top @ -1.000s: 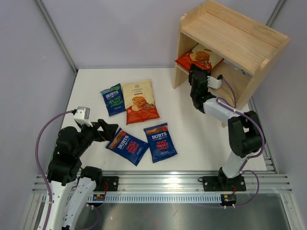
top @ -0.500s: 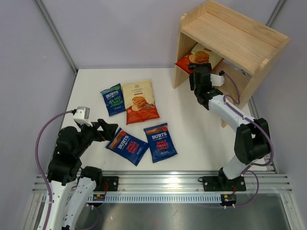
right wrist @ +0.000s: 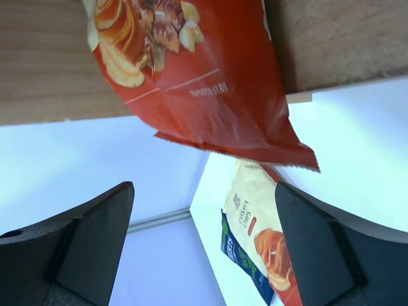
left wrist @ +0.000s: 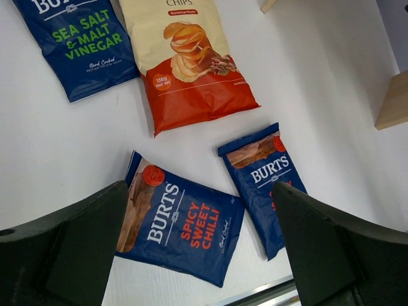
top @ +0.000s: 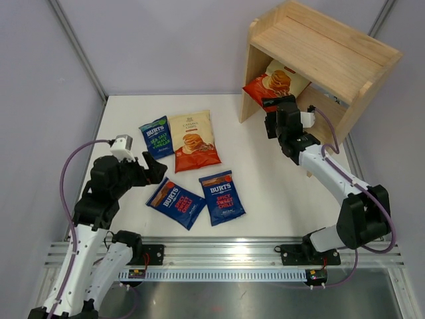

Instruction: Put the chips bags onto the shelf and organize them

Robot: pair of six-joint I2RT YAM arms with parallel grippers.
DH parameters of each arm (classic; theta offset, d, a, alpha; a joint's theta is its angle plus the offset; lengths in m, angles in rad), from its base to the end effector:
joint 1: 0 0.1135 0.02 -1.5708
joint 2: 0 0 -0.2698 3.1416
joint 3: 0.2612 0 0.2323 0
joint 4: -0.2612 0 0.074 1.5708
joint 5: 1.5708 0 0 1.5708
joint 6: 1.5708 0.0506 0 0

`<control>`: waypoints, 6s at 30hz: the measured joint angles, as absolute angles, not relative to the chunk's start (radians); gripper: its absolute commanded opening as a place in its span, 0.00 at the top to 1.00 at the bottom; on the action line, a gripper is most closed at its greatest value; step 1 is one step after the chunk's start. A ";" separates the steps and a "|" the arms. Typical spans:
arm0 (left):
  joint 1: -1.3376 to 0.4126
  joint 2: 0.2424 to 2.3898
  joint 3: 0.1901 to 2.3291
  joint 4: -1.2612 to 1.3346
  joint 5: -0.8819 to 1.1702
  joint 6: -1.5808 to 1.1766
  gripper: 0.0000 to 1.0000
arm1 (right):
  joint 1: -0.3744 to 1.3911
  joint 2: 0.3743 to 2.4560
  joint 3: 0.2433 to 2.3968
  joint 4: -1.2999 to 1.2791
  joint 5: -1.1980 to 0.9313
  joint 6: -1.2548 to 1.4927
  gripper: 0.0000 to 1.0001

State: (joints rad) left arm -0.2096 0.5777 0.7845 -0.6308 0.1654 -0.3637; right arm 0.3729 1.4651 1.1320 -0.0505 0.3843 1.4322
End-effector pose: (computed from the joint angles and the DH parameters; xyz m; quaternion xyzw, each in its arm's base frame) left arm 0.1100 -0.0319 0.3147 -0.0198 0.8382 -0.2194 0.4990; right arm 0.3192 0.1045 0.3199 0.5033 0.6482 0.3329 0.4645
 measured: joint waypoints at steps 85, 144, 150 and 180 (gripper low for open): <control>-0.249 1.374 0.876 0.299 0.673 -0.813 1.00 | 0.570 0.855 0.378 0.319 -0.415 0.963 0.11; -0.710 1.327 1.182 -0.212 0.467 -0.559 0.09 | 1.019 0.461 0.063 0.941 0.736 0.738 0.99; -0.709 1.199 1.123 -0.308 0.358 -0.514 0.01 | 1.018 0.379 0.077 0.917 0.810 0.677 0.99; -0.709 0.718 0.903 -0.672 0.210 -0.239 0.01 | 0.549 0.733 0.373 0.762 0.753 0.793 0.96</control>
State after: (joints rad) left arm -0.7094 0.7181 0.9028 -0.6720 0.2096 -0.2394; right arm 0.5488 0.7334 0.3725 0.7616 0.7528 0.7925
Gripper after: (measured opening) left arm 0.988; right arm 0.362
